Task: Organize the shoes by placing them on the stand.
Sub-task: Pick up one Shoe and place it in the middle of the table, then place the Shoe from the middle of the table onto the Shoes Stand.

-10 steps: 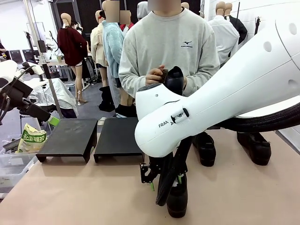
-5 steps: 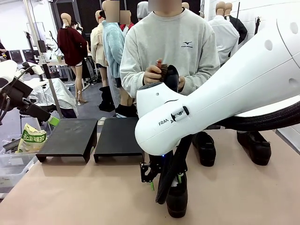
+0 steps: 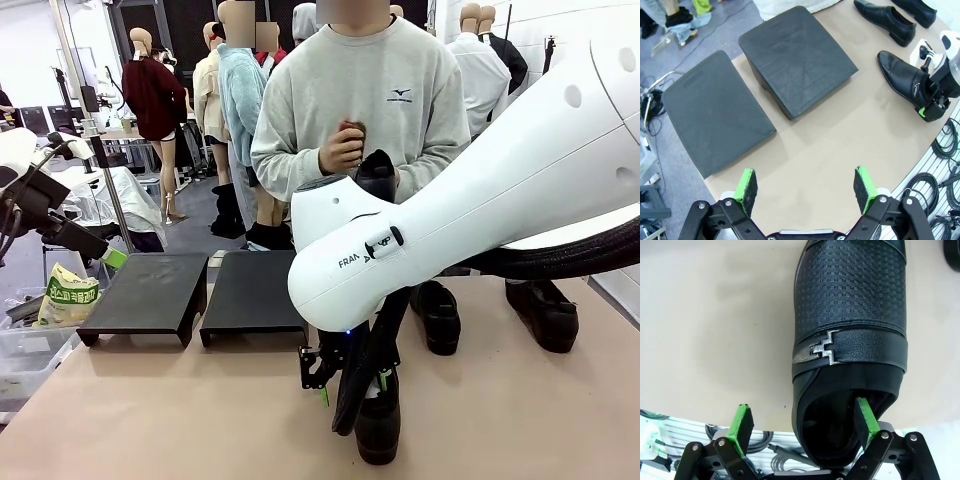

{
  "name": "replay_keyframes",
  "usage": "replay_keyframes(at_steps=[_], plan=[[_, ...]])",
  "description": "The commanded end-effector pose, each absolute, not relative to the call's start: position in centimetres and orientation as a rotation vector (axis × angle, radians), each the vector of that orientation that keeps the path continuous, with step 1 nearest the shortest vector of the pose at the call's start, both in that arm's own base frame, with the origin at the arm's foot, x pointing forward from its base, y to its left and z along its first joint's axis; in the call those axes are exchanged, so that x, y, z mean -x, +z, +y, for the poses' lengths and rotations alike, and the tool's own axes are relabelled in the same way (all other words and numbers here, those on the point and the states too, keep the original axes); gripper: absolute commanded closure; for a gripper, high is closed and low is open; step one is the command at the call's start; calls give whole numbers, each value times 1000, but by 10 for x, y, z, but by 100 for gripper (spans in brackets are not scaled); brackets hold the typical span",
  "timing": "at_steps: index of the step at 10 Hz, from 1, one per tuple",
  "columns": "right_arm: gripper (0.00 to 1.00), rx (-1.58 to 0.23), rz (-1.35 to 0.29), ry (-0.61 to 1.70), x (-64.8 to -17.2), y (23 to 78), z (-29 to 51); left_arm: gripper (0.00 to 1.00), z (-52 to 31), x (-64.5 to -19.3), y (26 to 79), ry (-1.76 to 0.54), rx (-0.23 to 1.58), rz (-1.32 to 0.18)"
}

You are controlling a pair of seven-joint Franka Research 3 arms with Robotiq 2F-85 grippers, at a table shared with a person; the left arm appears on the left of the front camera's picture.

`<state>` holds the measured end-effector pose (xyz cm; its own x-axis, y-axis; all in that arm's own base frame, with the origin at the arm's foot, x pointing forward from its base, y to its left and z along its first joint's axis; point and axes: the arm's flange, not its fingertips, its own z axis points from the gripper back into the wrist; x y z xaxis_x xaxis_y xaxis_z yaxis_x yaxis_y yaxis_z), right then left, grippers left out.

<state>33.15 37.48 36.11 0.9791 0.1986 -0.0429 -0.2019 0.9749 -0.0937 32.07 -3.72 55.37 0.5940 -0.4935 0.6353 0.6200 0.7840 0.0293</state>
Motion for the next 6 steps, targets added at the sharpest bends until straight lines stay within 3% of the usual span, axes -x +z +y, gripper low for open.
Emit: replay_keyframes(at_steps=[1, 6], plan=[[0, 105, 27, 192, -330, 360, 376, 0, -36, -321, 554, -657, 202, -673], [0, 105, 27, 192, -330, 360, 376, 0, -36, -321, 554, -657, 202, -673]])
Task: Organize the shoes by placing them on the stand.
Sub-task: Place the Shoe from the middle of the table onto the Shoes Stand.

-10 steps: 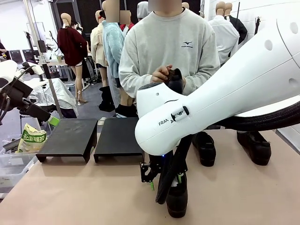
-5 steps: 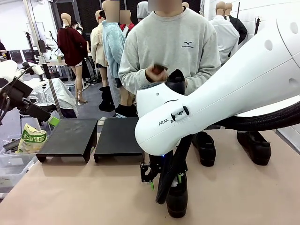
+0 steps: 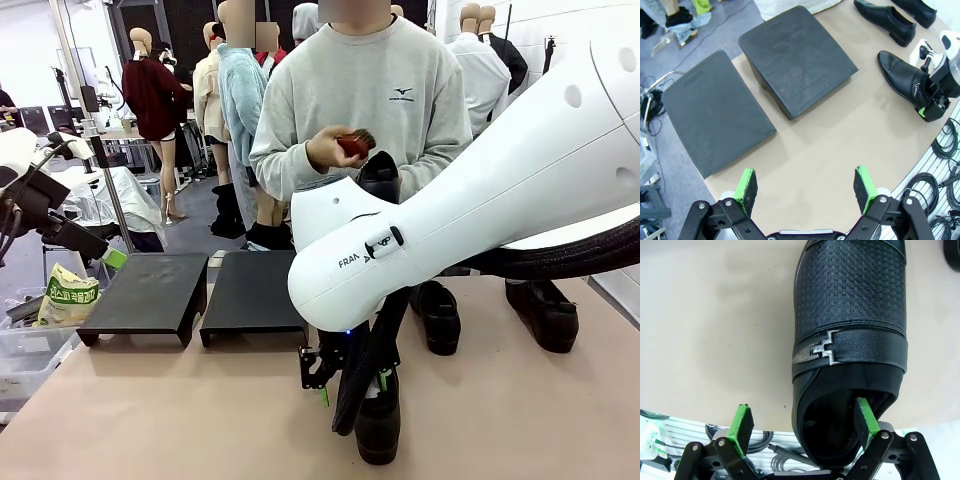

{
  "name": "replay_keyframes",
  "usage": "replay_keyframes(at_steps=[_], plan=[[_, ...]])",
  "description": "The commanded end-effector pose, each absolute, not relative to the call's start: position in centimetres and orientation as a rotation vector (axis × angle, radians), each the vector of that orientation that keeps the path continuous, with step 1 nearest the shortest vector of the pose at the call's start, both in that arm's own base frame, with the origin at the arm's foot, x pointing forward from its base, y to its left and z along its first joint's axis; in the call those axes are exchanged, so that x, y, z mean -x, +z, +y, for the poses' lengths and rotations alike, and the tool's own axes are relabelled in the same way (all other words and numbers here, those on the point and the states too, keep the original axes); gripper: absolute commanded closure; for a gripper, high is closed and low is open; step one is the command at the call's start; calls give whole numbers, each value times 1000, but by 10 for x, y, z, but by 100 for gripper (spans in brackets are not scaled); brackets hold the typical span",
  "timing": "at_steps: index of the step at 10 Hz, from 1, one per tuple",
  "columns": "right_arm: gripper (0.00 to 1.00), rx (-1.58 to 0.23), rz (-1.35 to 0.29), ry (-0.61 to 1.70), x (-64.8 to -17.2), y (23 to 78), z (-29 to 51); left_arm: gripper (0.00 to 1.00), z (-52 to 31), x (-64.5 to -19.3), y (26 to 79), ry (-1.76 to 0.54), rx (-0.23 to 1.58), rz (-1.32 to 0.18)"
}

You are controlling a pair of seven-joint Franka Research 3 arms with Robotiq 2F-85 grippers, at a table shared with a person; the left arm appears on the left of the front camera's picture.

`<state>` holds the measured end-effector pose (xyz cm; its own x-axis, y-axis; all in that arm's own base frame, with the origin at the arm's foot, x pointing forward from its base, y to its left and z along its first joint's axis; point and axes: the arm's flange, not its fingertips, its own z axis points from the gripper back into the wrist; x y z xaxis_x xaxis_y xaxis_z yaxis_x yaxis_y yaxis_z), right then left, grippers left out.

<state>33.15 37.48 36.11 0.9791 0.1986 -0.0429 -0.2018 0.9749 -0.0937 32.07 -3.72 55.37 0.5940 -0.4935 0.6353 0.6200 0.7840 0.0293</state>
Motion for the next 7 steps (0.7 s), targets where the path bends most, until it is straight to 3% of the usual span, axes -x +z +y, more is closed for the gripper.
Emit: replay_keyframes(at_steps=[1, 3, 7], plan=[[0, 105, 27, 192, -330, 360, 376, 0, -36, -321, 554, -657, 202, -673], [0, 98, 33, 202, -331, 361, 375, 0, -36, -321, 554, -657, 202, -673], [0, 97, -231, 260, -290, 468, 361, 0, -36, -321, 554, -657, 202, -673]])
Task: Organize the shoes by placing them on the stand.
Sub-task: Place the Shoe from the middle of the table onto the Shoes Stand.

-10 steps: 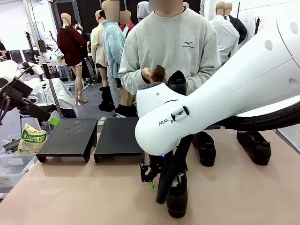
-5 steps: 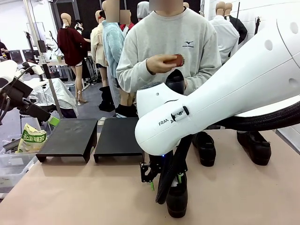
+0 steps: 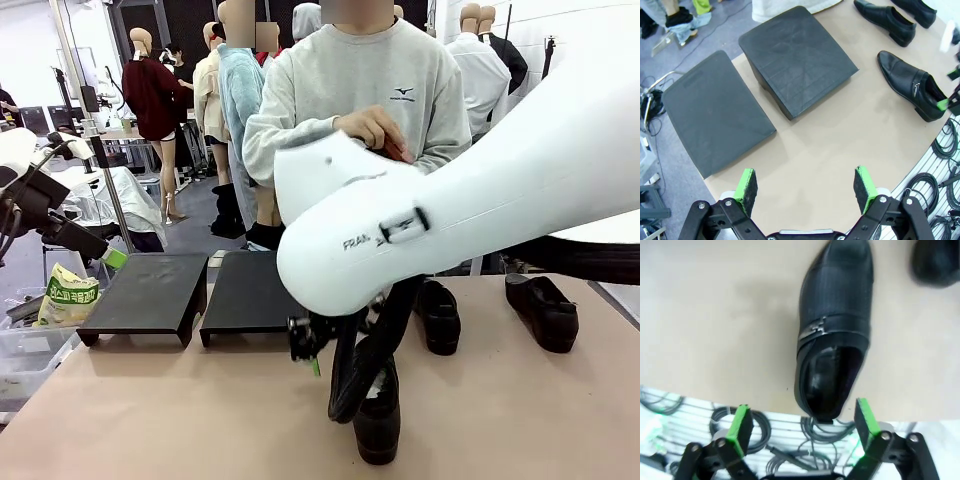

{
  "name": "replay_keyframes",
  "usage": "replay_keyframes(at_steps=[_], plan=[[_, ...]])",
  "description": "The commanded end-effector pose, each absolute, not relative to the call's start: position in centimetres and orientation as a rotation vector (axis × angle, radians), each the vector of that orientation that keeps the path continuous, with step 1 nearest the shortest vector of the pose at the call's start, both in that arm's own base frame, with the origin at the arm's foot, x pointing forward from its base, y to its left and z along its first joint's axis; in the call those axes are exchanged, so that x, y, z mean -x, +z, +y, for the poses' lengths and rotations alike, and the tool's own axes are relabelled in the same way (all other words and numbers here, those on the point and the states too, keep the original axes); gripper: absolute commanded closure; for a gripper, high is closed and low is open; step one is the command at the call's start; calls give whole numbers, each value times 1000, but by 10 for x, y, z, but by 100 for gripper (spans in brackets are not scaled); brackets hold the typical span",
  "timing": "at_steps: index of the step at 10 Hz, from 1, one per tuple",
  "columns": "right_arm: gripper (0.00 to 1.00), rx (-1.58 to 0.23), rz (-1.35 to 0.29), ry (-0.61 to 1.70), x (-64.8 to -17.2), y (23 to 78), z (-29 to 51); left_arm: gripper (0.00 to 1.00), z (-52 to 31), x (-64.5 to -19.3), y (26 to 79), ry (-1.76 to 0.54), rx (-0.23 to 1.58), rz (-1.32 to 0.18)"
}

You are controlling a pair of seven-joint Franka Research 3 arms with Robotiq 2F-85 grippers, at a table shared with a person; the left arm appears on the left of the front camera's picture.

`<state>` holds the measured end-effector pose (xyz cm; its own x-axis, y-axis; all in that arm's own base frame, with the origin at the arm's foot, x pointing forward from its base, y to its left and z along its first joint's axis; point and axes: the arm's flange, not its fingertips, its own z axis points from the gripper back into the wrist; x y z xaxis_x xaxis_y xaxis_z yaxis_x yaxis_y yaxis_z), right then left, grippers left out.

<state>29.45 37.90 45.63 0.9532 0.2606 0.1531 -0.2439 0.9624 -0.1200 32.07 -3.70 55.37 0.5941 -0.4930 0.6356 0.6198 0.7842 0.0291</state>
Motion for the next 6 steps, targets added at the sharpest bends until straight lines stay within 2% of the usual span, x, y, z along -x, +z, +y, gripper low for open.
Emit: replay_keyframes(at_steps=[1, 3, 6], plan=[[0, 111, -252, 206, -287, 483, 341, 0, -36, -321, 554, -657, 202, -673], [0, 170, -133, 145, -291, 487, 284, 0, -36, -321, 554, -657, 202, -673], [0, 69, -73, 114, -296, 478, 205, 0, -36, -321, 554, -657, 202, -673]])
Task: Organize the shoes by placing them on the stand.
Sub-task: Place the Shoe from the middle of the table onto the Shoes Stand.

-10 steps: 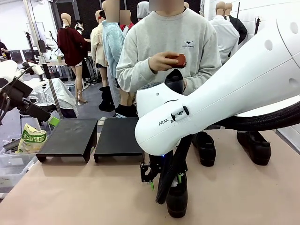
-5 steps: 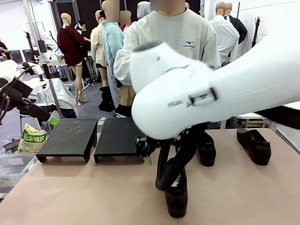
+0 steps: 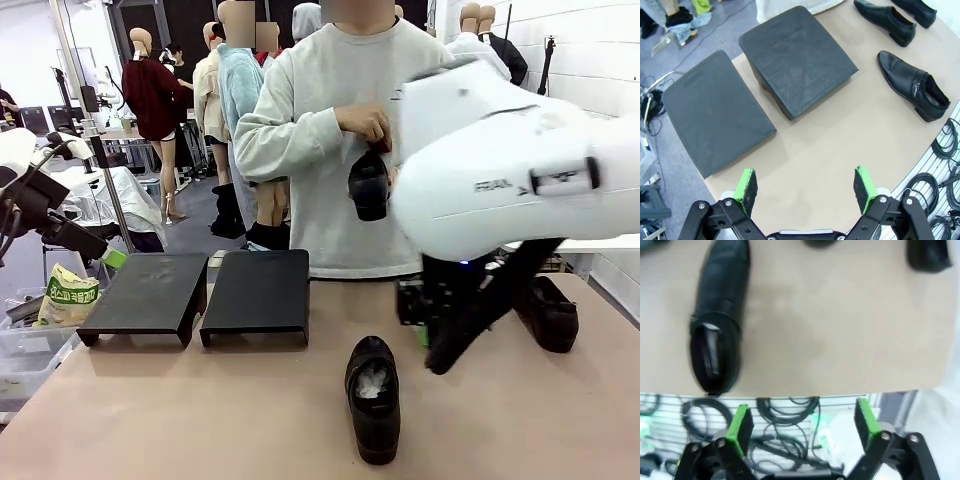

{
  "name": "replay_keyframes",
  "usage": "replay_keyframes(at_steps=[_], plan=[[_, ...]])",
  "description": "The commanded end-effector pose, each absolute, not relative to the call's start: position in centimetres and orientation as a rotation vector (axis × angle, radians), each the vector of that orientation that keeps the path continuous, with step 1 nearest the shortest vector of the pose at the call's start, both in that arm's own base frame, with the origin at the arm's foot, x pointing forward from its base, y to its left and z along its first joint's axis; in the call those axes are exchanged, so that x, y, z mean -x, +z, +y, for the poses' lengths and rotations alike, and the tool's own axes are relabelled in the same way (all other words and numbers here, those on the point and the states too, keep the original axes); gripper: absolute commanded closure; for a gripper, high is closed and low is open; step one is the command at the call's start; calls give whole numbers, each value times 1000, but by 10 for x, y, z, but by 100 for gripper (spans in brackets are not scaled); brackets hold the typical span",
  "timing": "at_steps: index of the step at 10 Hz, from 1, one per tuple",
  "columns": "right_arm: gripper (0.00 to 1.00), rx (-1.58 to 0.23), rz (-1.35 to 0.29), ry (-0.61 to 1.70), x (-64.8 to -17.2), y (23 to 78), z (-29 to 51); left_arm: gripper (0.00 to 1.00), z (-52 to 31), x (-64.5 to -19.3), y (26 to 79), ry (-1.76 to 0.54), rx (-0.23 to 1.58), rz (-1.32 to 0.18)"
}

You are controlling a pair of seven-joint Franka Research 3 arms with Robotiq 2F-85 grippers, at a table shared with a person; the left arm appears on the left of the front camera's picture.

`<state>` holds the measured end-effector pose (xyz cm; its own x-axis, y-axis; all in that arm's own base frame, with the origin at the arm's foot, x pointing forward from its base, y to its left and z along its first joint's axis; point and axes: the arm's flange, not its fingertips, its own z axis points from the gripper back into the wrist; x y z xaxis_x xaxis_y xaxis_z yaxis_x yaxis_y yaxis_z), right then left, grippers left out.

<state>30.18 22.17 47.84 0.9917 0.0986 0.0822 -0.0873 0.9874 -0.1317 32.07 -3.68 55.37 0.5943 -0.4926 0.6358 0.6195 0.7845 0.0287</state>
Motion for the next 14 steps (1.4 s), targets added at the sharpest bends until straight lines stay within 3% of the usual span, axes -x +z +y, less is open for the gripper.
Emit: replay_keyframes(at_steps=[1, 4, 8, 12, 13, 14], plan=[[0, 83, -4, 160, -296, 471, 186, 0, -36, -321, 554, -657, 202, -673], [0, 40, 22, 94, -305, 455, 155, 0, -37, -321, 554, -651, 204, -673], [0, 82, -1, 128, -304, 461, 168, 0, -159, -322, 558, -564, 250, -683], [0, 82, -1, 128, -304, 461, 168, 0, -249, -312, 535, -701, 489, -326], [0, 82, -1, 128, -304, 461, 168, 0, -228, -306, 541, -612, 320, -517], [0, 82, -1, 128, -304, 461, 168, 0, -228, -306, 541, -612, 320, -517]])
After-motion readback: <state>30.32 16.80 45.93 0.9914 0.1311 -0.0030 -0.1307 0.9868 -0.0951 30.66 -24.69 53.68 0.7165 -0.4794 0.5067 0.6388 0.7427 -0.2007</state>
